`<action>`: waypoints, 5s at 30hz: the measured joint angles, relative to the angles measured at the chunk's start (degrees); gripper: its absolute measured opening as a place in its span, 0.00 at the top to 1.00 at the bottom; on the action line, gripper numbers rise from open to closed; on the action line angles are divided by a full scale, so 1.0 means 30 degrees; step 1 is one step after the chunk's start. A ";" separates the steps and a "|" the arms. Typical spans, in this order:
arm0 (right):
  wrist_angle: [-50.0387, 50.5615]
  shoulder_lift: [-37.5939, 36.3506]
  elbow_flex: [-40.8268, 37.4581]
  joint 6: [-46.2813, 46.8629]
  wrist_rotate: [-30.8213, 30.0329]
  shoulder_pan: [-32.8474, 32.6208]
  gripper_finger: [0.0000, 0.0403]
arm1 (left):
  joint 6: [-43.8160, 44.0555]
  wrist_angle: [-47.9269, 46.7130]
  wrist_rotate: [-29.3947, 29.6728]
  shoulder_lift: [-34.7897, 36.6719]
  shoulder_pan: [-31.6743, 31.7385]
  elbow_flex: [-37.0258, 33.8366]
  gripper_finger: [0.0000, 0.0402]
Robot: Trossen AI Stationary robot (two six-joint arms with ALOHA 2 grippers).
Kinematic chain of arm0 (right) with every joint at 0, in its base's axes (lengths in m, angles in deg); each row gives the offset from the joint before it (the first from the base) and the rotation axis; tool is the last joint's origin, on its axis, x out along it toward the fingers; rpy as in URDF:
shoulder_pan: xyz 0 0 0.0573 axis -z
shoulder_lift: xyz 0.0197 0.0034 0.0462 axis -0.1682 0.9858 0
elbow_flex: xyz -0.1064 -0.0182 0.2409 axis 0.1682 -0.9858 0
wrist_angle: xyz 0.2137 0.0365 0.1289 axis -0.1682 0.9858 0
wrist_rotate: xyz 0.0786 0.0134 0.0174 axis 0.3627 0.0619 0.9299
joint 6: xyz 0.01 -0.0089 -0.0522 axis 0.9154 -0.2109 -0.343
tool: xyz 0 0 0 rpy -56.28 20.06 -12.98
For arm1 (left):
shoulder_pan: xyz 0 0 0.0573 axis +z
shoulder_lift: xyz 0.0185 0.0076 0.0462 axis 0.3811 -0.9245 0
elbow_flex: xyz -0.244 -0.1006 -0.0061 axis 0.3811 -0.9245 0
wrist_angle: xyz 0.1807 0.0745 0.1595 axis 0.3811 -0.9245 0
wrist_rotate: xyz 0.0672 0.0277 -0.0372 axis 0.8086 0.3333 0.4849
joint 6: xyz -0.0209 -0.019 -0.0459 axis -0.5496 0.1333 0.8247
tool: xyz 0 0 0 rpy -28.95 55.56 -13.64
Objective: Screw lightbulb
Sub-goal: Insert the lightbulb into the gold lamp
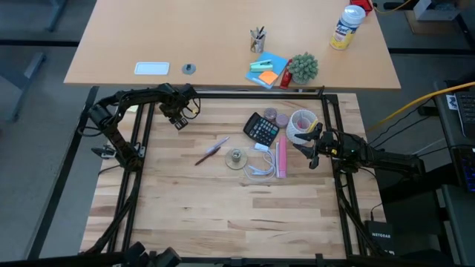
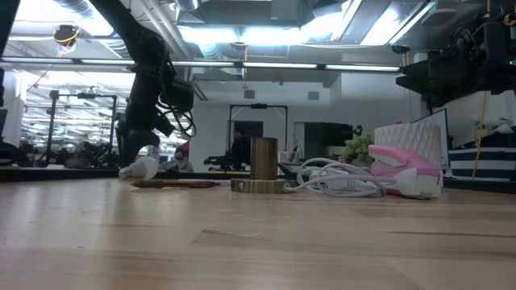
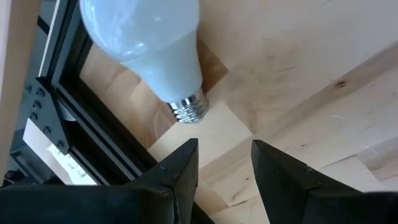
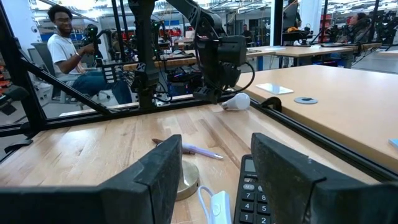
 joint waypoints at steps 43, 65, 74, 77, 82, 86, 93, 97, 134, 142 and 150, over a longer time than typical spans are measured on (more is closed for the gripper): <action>-0.0044 0.0007 -0.0002 0.0000 0.0000 0.0000 0.51 | 0.4309 0.2958 0.2144 0.0000 0.0772 0.0000 0.65; -0.0036 0.0000 -0.0002 -0.0002 0.0002 -0.0003 0.51 | 0.1656 0.3942 -0.1399 0.0000 0.0794 0.0000 0.65; -0.0036 0.0000 0.0005 0.0000 0.0000 -0.0007 0.51 | 0.2920 0.3559 -0.1407 0.0000 0.0786 0.0000 0.65; -0.0036 0.0004 0.0002 0.0000 0.0000 -0.0007 0.51 | 0.2942 0.3702 -0.1374 0.0000 0.0780 0.0000 0.65; -0.0036 0.0004 0.0001 0.0000 0.0003 -0.0003 0.51 | 0.2980 0.3901 -0.0940 0.0000 0.0794 0.0000 0.65; -0.0036 0.0003 -0.0002 -0.0003 0.0003 -0.0007 0.51 | 0.2971 0.3984 -0.1064 0.0000 0.0794 0.0000 0.65; -0.0036 0.0002 -0.0002 0.0000 0.0000 -0.0005 0.51 | 0.2841 0.4081 -0.1550 0.0000 0.0794 0.0000 0.61; -0.0036 0.0000 -0.0001 -0.0004 0.0000 -0.0004 0.51 | 0.2841 0.4100 -0.1401 0.0000 0.0794 0.0000 0.48; -0.0036 0.0007 -0.0002 -0.0007 0.0000 -0.0007 0.51 | -0.0043 0.5608 -0.1103 0.0007 0.1326 0.0007 0.35; -0.0036 0.0003 -0.0002 -0.0003 0.0000 -0.0007 0.51 | -0.0943 0.5953 -0.2079 0.0015 0.1311 0.0007 0.35; -0.0036 0.0000 0.0004 0.0000 0.0000 -0.0007 0.51 | -0.0504 0.5684 -0.2106 0.0015 0.1311 0.0007 0.35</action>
